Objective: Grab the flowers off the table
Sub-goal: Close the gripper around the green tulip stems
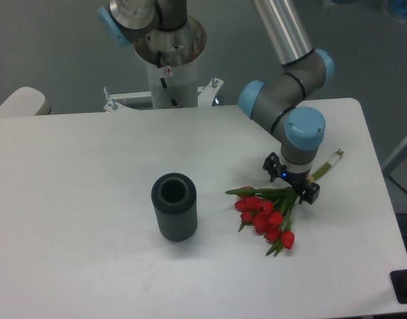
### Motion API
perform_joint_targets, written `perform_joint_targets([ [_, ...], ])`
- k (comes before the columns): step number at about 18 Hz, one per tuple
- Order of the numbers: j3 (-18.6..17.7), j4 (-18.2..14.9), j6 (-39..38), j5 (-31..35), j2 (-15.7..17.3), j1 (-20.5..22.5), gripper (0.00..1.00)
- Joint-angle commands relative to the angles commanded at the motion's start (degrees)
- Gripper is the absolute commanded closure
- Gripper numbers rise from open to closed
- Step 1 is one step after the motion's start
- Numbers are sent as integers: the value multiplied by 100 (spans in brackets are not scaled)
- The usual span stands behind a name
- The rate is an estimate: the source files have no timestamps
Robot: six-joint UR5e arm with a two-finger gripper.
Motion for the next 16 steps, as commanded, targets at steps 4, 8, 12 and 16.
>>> perform_joint_targets([
  [4, 62, 0, 0, -44, -9, 0, 68],
  [8, 149, -9, 0, -114, -26, 9, 74],
  [12, 316, -26, 0, -158, -35, -9, 75],
  [16, 623, -79, 9, -298, -9, -88, 75],
])
